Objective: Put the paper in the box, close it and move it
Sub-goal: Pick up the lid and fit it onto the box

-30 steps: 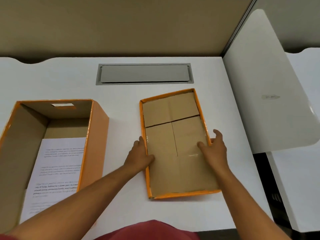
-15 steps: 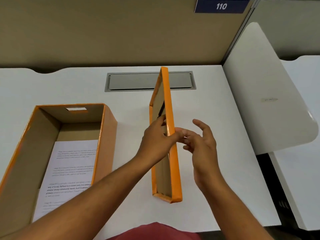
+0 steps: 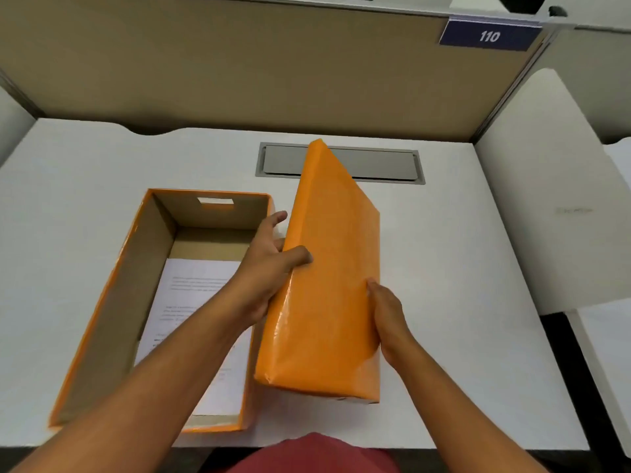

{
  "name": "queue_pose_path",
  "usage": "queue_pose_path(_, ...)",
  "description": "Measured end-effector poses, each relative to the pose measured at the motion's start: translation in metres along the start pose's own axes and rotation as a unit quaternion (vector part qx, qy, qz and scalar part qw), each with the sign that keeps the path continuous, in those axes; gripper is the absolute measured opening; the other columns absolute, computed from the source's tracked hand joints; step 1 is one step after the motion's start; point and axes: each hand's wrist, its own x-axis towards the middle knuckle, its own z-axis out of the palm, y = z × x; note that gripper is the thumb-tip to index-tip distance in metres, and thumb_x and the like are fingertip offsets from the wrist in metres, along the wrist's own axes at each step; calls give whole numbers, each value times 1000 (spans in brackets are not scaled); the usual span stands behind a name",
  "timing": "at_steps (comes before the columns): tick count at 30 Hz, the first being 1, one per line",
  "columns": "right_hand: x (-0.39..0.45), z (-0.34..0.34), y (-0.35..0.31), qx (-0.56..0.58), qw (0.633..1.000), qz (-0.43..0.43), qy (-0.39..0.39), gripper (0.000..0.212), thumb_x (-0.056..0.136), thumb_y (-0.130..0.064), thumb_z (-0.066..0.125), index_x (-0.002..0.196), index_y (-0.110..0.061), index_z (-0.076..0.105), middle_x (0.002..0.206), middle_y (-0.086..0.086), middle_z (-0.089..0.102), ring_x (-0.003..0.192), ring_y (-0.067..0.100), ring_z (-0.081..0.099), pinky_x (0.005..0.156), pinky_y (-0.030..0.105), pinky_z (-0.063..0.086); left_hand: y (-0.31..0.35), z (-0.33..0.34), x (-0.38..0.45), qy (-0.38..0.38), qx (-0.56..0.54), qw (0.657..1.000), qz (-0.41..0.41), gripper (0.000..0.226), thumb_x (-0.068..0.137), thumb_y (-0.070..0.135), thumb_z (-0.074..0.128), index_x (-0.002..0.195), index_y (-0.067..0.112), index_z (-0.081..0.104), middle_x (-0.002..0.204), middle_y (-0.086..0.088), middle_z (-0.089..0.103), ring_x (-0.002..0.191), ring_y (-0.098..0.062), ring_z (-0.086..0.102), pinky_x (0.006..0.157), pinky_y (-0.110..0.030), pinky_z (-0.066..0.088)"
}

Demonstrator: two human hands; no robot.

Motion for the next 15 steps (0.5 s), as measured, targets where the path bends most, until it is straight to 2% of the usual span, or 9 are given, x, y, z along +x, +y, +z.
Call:
queue_pose_path(4, -30, 25, -11, 1, 997, -55, 53, 53, 101, -54, 50, 146, -27, 48, 134, -1, 62, 112, 24, 65, 91, 46, 55, -10, -67, -10, 45, 35, 997, 54, 55, 88, 30, 80, 131, 44, 47, 129, 3, 70, 103, -24, 77, 85, -51, 65)
queue_pose_path(8, -69, 67, -24, -16, 987, -141, 72, 36, 99, -48, 57, 134, -41, 51, 119, -14, 62, 94, 7, 65, 66, 26, 50, -22, -138, -22, 124, 69, 985, 99, 50, 85, 48, 81, 130, 38, 62, 114, 7, 74, 95, -15, 77, 78, -41, 64)
queue_pose_path(11, -94, 107, -19, -40, 978, -189, 73, 47, 97, -50, 60, 141, -41, 47, 126, -12, 59, 101, 5, 62, 69, 26, 51, -37, -188, -34, 162, 84, 978, 101, 52, 83, 56, 79, 130, 39, 67, 111, 16, 74, 90, -3, 75, 74, -33, 62)
queue_pose_path(15, -116, 153, 1, -85, 971, -208, 75, 62, 95, -57, 59, 151, -42, 39, 137, -8, 52, 114, 17, 61, 90, 43, 57, -61, -236, -45, 195, 112, 970, 97, 57, 87, 57, 75, 138, 33, 66, 118, 7, 71, 92, -14, 73, 70, -32, 58)
